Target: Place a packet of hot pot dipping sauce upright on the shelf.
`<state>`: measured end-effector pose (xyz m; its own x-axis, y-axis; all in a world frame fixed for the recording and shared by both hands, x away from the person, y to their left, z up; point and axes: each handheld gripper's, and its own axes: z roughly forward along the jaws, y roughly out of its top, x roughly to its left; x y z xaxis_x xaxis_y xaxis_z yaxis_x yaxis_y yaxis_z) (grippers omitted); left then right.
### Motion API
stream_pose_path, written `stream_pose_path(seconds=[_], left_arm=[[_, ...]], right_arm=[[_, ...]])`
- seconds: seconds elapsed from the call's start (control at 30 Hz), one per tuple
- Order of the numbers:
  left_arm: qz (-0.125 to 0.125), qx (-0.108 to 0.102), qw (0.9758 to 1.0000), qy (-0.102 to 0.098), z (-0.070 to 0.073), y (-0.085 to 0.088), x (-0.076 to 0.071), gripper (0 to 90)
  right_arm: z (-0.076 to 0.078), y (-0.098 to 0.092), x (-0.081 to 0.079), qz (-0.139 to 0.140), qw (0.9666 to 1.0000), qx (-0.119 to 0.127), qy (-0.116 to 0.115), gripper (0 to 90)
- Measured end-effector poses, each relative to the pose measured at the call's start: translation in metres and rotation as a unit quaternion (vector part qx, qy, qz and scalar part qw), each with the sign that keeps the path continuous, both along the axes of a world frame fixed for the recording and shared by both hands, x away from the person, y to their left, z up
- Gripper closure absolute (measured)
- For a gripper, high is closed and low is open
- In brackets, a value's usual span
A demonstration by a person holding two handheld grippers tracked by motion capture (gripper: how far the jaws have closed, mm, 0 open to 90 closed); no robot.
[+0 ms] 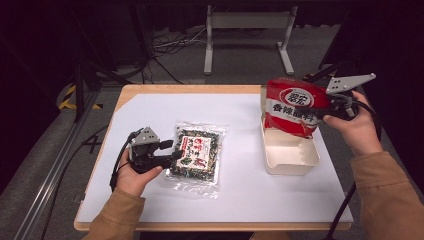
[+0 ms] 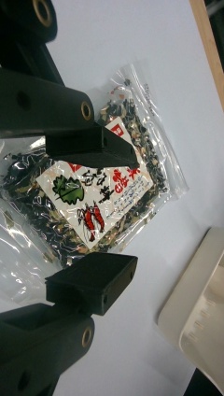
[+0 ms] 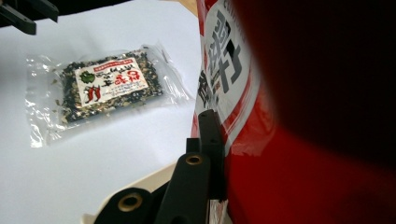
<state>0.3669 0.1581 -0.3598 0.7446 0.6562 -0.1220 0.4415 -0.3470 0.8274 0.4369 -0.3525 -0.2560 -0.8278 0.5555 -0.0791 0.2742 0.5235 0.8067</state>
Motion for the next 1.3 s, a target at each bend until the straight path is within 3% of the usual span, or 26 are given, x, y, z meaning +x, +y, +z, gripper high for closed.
stream_pose_path(seconds=[0.27, 0.47, 0.87, 1.3], left_arm=[[0.004, 0.001, 1.0, 0.002, -0.001, 0.003, 0.0, 46.0], [0.014, 0.001, 0.9999, 0.005, -0.002, 0.009, -0.003, 45.8], [0.025, 0.003, 0.9996, 0.009, -0.005, 0.016, -0.006, 45.1], [0.032, 0.001, 0.9994, 0.011, -0.006, 0.02, -0.008, 44.8]], right_arm=[[-0.005, -0.002, 0.018, -0.006, 0.9998, -0.021, -0.001, 89.8], [-0.008, -0.006, 0.026, -0.008, 0.9998, -0.016, -0.002, 89.8], [-0.024, -0.007, 0.047, 0.01, 0.9999, -0.009, 0.004, 89.8], [-0.041, 0.0, 0.066, 0.028, 0.9991, -0.03, -0.008, 89.7]])
